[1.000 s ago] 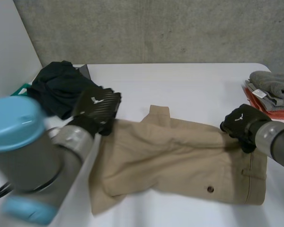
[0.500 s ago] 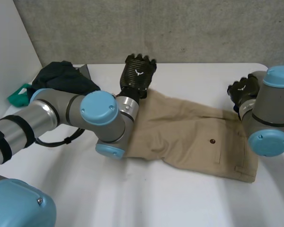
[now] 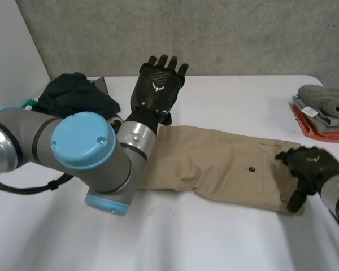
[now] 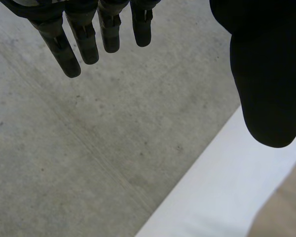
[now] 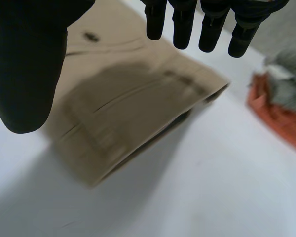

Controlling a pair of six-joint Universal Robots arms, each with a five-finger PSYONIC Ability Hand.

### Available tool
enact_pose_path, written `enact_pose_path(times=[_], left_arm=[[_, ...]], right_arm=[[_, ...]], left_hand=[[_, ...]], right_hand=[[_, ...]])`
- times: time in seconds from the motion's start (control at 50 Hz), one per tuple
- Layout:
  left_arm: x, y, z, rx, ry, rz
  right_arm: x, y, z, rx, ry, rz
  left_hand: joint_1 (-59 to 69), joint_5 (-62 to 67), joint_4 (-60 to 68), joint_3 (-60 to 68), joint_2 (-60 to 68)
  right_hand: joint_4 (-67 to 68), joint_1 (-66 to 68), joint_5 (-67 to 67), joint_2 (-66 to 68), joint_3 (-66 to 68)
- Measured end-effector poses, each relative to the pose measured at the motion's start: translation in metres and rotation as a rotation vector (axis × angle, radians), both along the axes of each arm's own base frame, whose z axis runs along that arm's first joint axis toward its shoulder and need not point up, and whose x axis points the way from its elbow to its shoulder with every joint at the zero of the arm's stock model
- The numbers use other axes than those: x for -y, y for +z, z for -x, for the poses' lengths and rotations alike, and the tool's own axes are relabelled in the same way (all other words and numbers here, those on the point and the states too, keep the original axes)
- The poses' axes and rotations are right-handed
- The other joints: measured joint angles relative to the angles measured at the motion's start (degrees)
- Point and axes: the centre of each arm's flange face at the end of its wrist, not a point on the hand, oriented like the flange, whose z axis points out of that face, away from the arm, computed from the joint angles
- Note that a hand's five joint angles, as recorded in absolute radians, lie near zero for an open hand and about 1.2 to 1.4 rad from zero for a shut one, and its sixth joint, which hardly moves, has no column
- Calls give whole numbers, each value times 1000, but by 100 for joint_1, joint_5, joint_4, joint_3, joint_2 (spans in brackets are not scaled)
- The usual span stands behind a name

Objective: Fold the laundry.

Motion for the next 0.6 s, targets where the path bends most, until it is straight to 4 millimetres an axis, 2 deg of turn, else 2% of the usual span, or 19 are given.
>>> enact_pose_path(times=[0.08,0.1,0.14,0.16,0.18,0.26,0.34,0.38,0.46,0.52,0.6], left_arm=[[-6,-8,-2,16,-5,-24],[-7,-9,-3,17,-7,-29],[-9,-11,-2,12,-12,-41],[-9,-11,-2,10,-12,-43],[-10,-12,-2,3,-16,-51],[-12,-11,-2,-20,-23,-70],[-15,-4,-6,-43,-23,-77],[-17,2,-9,-53,-22,-74],[-20,12,-15,-66,-17,-64],[-22,17,-19,-71,-12,-58],[-26,20,-24,-71,-8,-57]], right_arm=[[-4,-20,3,38,13,-7],[-2,-24,3,39,14,-2],[2,-35,3,34,13,10],[3,-36,3,32,12,12],[6,-42,5,19,7,17],[17,-51,12,-53,-12,41],[27,-41,31,-207,-30,102],[34,-28,48,-336,-38,156],[40,-8,60,-510,-15,236],[39,10,41,-591,75,335],[23,25,-13,-596,272,470]], left_hand=[[0,0,0,0,0],[0,0,0,0,0],[0,0,0,0,0],[0,0,0,0,0],[0,0,0,0,0],[0,0,0,0,0],[0,0,0,0,0],[0,0,0,0,0],[0,0,0,0,0],[0,0,0,0,0],[0,0,0,0,0]], right_hand=[[516,323,488,457,492],[1101,1037,1075,1173,1090],[3356,3147,3296,3525,3449],[3710,3328,3639,3760,3671],[4847,4230,4654,4804,4721],[5606,4672,5177,5284,5378],[5620,4692,5188,5284,5487],[5620,4800,5263,5284,5487],[5621,4840,5263,5284,5487],[5621,4884,5264,5314,5487],[5650,4884,5264,5314,5504]])
